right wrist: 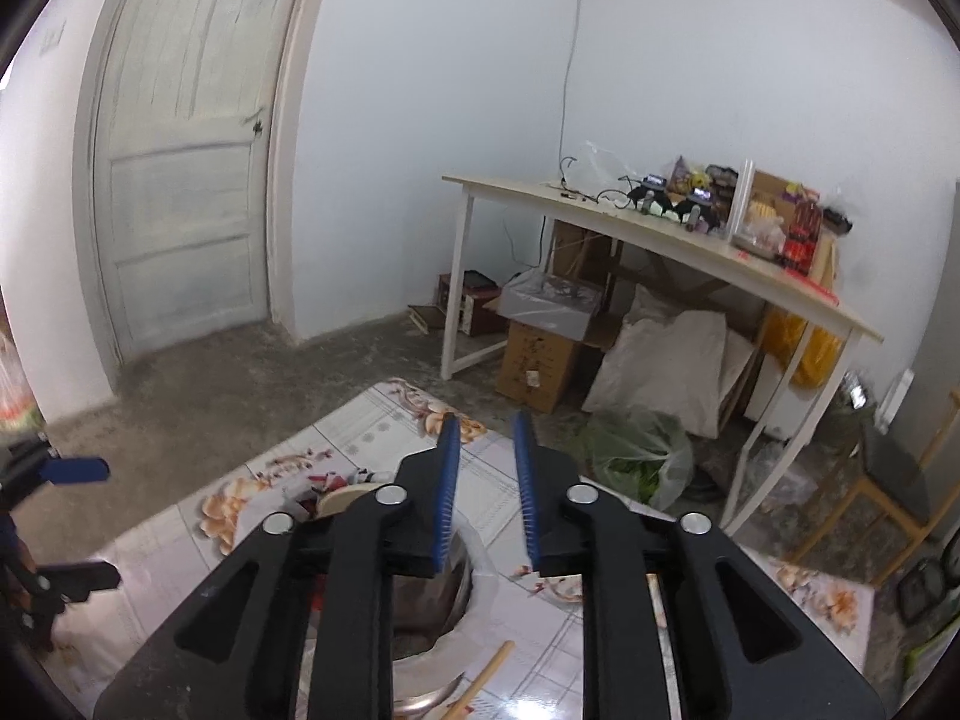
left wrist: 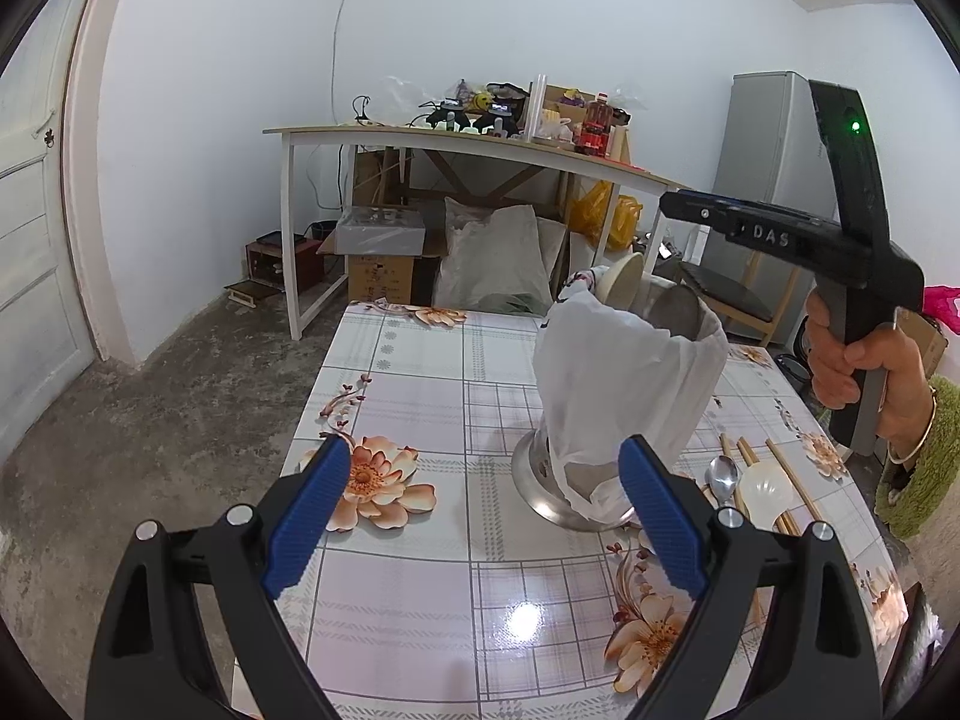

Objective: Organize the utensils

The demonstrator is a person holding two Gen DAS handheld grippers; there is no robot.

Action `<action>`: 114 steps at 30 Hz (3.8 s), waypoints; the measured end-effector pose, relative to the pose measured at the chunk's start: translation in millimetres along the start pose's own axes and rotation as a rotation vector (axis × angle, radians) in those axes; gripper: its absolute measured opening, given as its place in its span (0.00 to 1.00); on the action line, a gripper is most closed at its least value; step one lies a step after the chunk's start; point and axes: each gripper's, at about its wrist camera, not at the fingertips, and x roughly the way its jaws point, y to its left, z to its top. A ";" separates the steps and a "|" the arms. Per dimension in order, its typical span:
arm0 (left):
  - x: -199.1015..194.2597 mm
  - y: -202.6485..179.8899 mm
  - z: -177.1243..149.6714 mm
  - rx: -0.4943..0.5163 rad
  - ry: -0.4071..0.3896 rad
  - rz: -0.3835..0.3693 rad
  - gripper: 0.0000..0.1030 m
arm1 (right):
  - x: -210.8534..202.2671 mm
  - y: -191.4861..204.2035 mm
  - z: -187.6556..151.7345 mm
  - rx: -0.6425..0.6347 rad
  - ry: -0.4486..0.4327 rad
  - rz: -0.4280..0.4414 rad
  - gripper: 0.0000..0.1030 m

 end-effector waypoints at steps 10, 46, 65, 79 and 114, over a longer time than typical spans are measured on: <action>-3.2 -4.3 0.4 0.005 -0.004 -0.005 0.86 | -23.4 -32.0 4.7 0.192 -0.033 0.056 0.38; 21.3 -78.5 -19.2 0.101 0.085 -0.119 0.87 | -56.3 -114.5 -220.9 0.757 0.398 -0.065 0.33; 40.4 -102.2 -26.7 0.135 0.134 -0.134 0.87 | -33.5 -114.9 -237.4 0.742 0.433 -0.071 0.08; 66.3 -137.7 -25.4 0.207 0.200 -0.241 0.87 | -62.6 -122.2 -233.3 0.772 0.363 0.008 0.02; 230.0 -227.0 -27.7 0.488 0.514 -0.353 0.40 | -63.2 -129.2 -244.8 0.708 0.358 -0.006 0.04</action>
